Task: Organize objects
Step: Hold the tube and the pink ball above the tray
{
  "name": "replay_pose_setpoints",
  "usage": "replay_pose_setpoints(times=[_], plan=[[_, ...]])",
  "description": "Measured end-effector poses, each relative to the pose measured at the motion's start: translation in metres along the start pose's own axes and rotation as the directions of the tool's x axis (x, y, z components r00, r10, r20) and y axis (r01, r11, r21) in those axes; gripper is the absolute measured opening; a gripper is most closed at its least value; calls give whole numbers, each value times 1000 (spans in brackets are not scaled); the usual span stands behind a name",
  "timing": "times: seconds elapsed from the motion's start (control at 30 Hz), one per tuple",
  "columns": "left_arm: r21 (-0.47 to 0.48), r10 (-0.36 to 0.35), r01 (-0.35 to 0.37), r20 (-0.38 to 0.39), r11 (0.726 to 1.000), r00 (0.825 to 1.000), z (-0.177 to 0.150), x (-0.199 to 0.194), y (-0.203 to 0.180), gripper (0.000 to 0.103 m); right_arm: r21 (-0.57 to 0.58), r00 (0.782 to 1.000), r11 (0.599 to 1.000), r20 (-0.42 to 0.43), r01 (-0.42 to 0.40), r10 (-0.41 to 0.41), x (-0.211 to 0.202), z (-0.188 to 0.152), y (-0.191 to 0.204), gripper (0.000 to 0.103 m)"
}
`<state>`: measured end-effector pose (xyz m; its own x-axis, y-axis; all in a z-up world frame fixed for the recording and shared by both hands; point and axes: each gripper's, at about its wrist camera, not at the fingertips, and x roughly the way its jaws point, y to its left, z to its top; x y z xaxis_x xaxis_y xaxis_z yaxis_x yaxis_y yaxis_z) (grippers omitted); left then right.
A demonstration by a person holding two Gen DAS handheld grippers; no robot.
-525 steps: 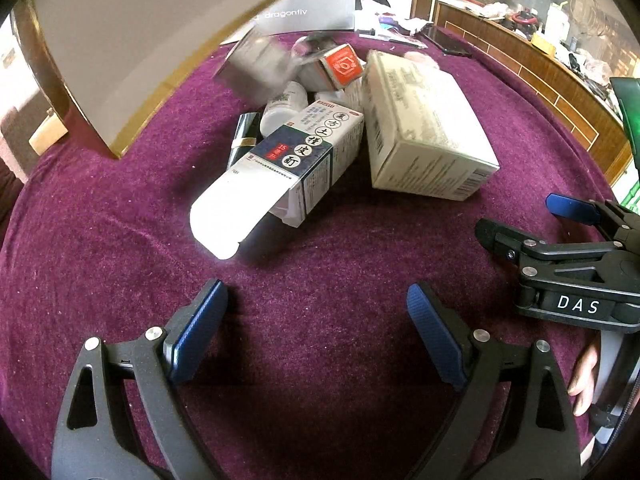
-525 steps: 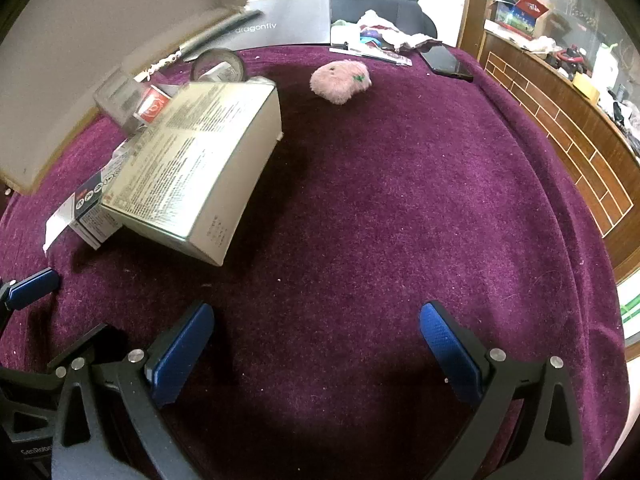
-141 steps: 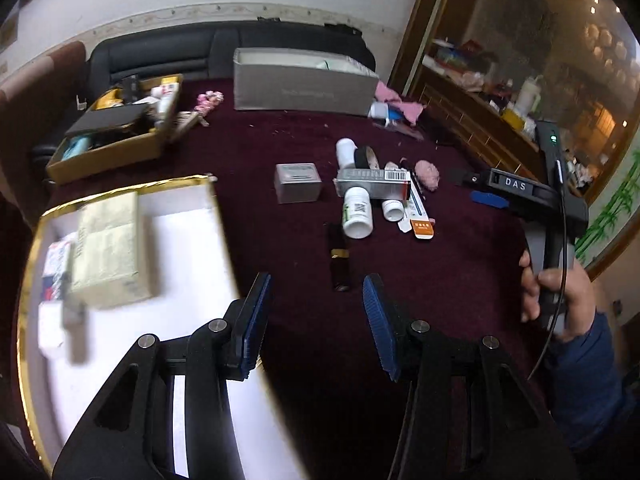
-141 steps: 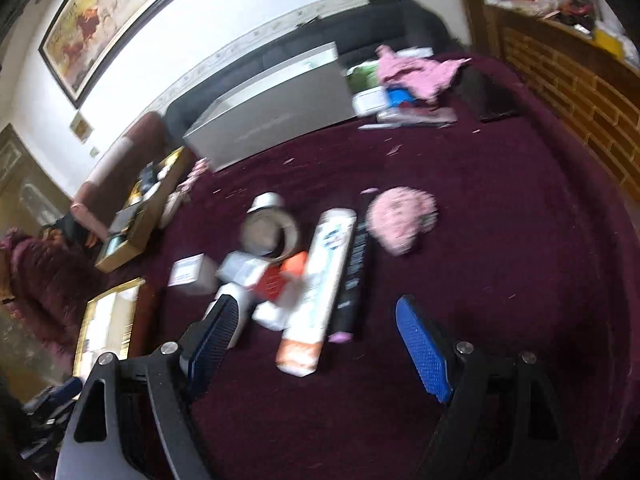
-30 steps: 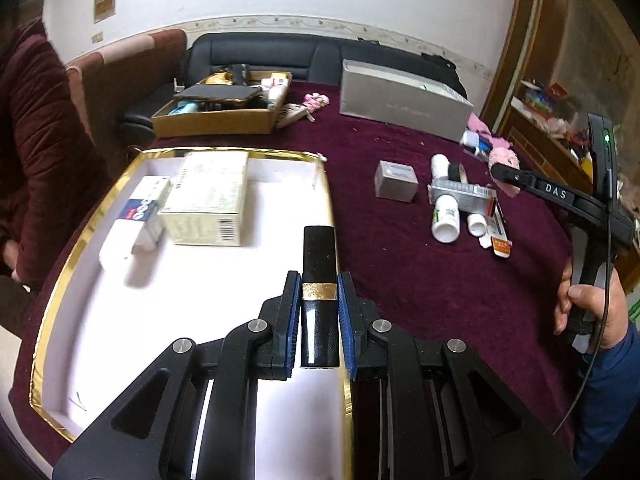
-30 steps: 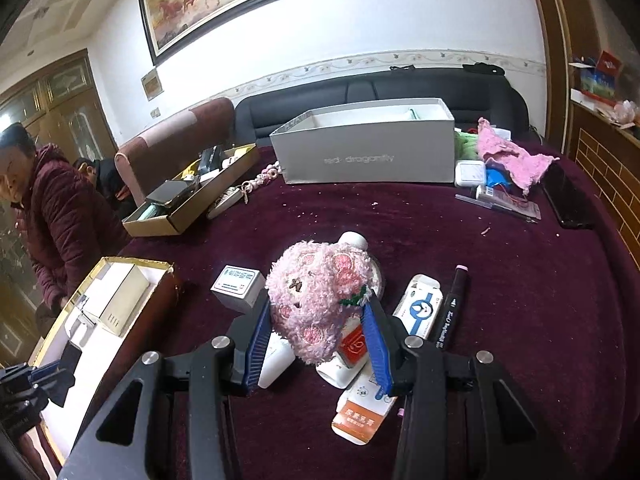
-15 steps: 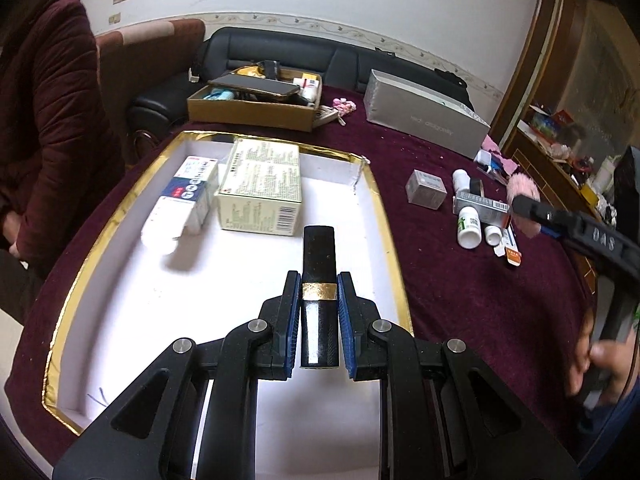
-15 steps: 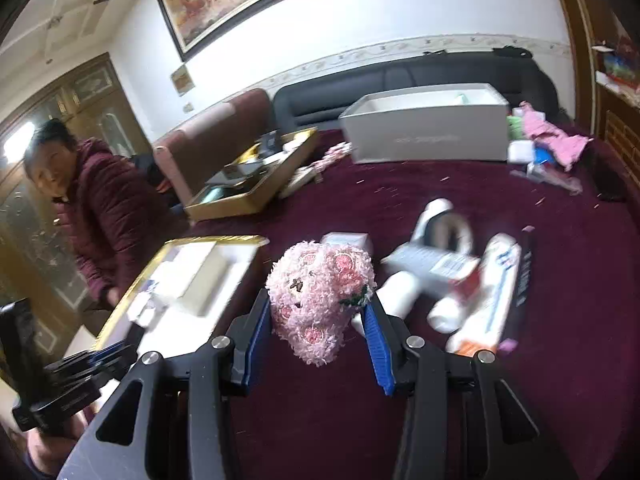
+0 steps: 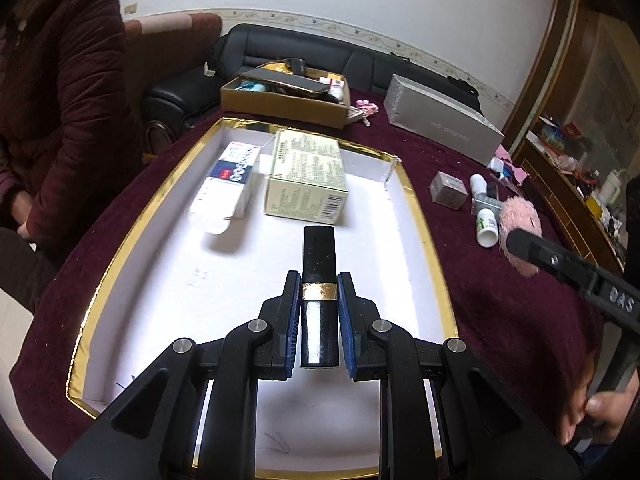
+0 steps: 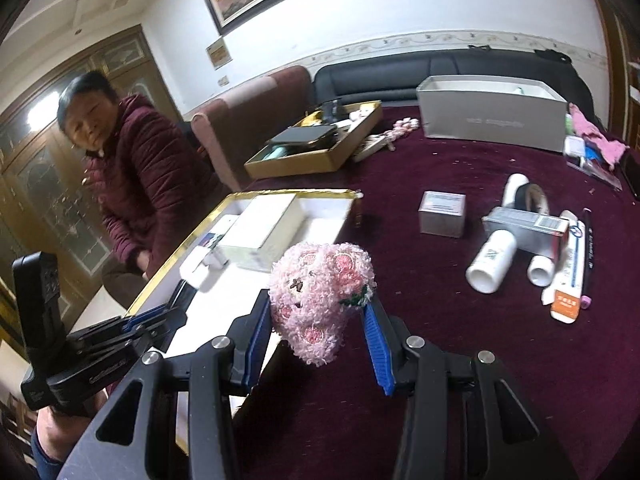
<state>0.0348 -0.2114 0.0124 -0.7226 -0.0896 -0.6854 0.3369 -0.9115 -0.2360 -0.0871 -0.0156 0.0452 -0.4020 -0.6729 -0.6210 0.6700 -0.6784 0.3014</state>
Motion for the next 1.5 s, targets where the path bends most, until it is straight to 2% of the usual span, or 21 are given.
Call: replay_pose_setpoints(times=[0.9,1.5], plan=[[-41,52,-51,6,998,999,-2,-5,38,17,-105,995,993,-91,-51,41,35,-23,59,44],[-41,59,-60,-17,997,998,-8,1,52,17,-123,992,991,-126,-47,32,50,-28,71,44]])
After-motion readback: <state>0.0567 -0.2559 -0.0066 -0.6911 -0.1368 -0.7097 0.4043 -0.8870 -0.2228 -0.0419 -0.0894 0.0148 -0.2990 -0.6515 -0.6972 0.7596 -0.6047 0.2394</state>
